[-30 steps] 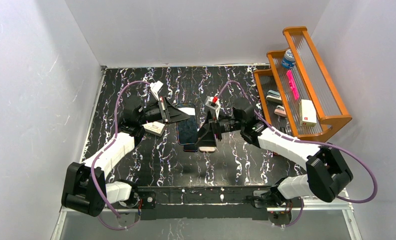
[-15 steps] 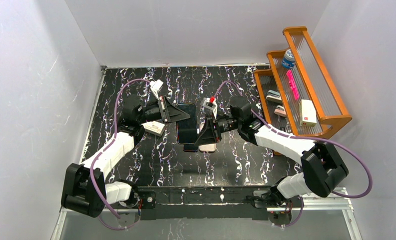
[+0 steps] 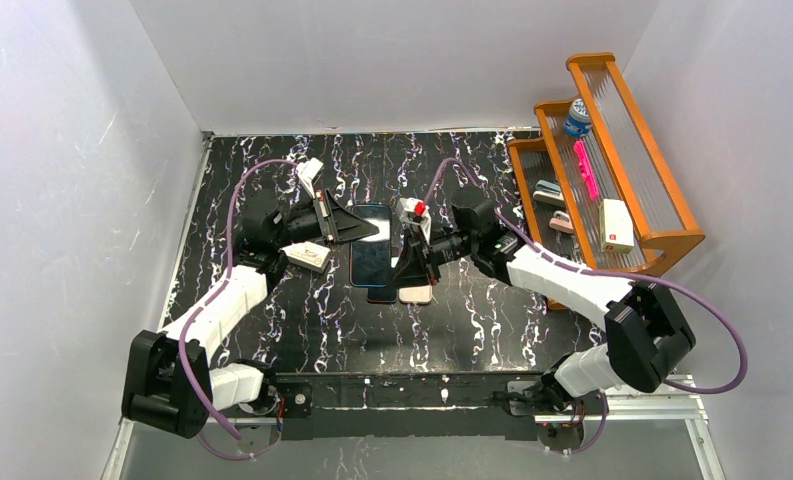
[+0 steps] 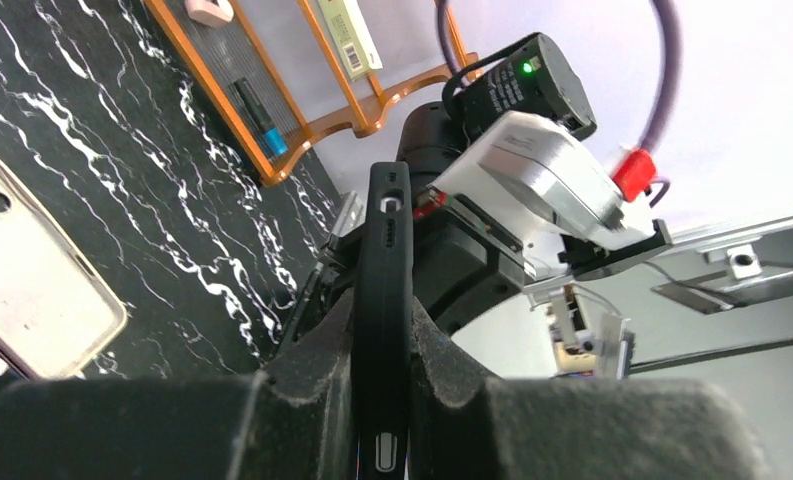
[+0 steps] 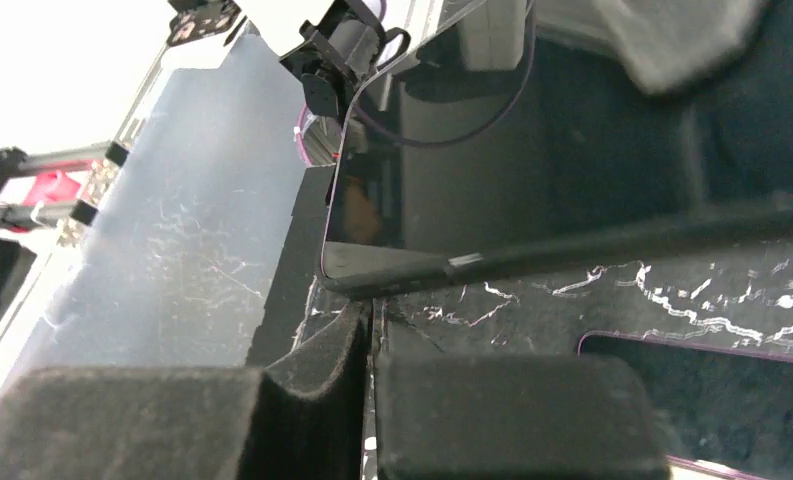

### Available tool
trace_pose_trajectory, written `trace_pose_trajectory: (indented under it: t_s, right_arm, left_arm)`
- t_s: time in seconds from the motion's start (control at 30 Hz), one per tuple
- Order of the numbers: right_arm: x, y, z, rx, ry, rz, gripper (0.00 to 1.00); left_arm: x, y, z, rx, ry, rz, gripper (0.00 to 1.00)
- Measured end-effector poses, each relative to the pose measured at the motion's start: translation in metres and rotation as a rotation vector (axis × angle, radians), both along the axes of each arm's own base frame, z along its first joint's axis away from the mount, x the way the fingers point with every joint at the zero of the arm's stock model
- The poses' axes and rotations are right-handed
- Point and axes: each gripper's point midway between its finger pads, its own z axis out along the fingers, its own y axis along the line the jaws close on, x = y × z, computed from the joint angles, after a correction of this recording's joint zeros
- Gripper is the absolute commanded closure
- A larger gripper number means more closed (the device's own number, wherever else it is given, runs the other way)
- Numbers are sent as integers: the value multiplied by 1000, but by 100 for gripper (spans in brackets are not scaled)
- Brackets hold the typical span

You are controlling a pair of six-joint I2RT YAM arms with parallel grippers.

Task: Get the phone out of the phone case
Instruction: Remove the phone case from the phone.

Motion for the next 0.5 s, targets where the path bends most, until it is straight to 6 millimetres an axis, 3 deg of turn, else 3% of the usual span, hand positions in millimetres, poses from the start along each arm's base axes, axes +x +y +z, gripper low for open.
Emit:
trace_pose_trajectory:
  t_s: [0.17,0.33,0.4,0.5]
  right_arm:
    - [2,11,2,26,-144,39,99]
    - [16,17,-2,8,-192,0,98]
    - [21,17,-5,-5,-193,-23,89]
    - [21,16,-7,-19,-172,-45,68]
  left_arm:
    - [2,0,-4,-10,92,21,100]
    - [4,-1,-4,-12,105,33,100]
    - [3,-2,-5,-5,93,32,100]
    - [2,-2,-6,11,59,41,100]
